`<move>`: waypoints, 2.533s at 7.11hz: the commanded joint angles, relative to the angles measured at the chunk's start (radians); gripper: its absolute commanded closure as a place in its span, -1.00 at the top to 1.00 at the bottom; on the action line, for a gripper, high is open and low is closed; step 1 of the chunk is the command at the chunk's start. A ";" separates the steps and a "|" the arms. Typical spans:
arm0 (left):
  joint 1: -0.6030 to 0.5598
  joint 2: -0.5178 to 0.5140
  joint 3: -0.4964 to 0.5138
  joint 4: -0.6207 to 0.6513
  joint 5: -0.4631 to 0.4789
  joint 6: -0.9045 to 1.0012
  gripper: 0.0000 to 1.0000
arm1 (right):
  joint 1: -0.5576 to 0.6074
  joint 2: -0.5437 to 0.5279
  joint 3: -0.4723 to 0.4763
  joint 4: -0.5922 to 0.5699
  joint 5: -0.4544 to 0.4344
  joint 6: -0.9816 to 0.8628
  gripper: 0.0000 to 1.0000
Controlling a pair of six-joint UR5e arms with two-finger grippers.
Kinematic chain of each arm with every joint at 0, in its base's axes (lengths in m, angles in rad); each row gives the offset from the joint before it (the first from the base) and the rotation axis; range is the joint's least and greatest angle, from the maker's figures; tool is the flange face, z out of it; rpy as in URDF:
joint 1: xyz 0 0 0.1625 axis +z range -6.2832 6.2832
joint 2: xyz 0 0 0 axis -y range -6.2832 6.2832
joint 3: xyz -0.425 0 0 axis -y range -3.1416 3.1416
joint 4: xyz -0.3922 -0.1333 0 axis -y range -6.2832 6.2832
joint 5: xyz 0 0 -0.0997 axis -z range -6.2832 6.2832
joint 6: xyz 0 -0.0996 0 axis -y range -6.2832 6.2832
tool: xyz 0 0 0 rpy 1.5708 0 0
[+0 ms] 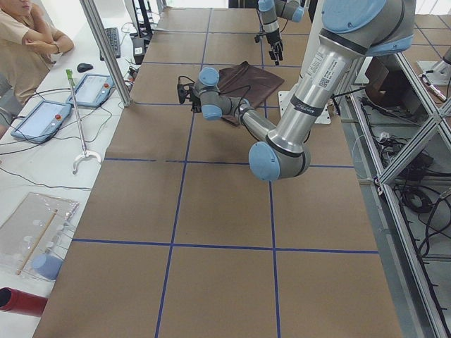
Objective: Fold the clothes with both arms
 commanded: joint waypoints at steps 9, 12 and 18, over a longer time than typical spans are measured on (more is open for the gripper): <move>0.262 0.174 -0.181 0.178 0.042 -0.306 0.11 | 0.233 0.271 -0.239 0.008 -0.402 -0.121 1.00; 0.284 0.174 -0.164 0.183 0.046 -0.306 0.12 | 0.228 0.273 -0.253 0.008 -0.408 -0.121 1.00; 0.254 0.176 -0.160 0.204 0.046 -0.313 -1.00 | 0.229 0.291 -0.256 0.008 -0.413 -0.120 1.00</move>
